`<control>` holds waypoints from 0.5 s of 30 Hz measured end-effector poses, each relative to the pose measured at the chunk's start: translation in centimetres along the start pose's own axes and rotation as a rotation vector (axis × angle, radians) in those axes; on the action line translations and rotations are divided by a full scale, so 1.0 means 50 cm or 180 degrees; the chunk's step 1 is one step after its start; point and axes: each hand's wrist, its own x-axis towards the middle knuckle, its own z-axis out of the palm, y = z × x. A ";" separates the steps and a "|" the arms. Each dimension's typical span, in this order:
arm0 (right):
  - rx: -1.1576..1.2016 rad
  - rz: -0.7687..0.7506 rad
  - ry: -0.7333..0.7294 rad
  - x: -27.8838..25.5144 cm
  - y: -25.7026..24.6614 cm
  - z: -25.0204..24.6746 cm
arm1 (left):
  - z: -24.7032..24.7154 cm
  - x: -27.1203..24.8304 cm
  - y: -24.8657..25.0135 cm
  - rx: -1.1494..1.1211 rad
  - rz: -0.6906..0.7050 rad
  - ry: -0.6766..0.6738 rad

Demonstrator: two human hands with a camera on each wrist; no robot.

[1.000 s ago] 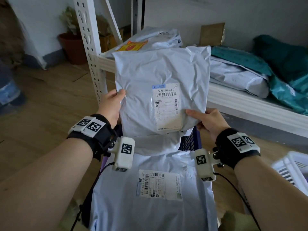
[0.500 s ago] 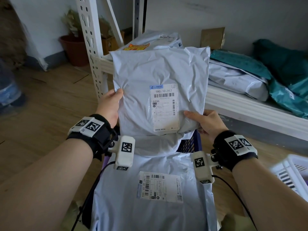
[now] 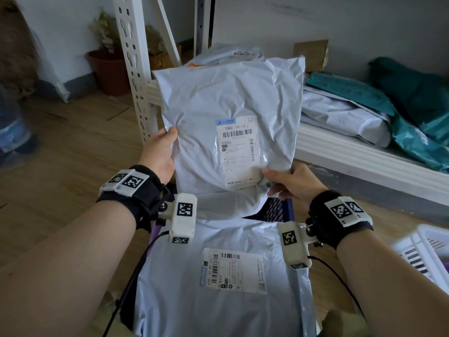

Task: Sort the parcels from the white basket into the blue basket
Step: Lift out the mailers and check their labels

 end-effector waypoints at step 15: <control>-0.2553 -0.0606 0.1405 0.034 0.009 -0.048 | -0.012 0.019 -0.041 0.1605 -0.0190 0.0152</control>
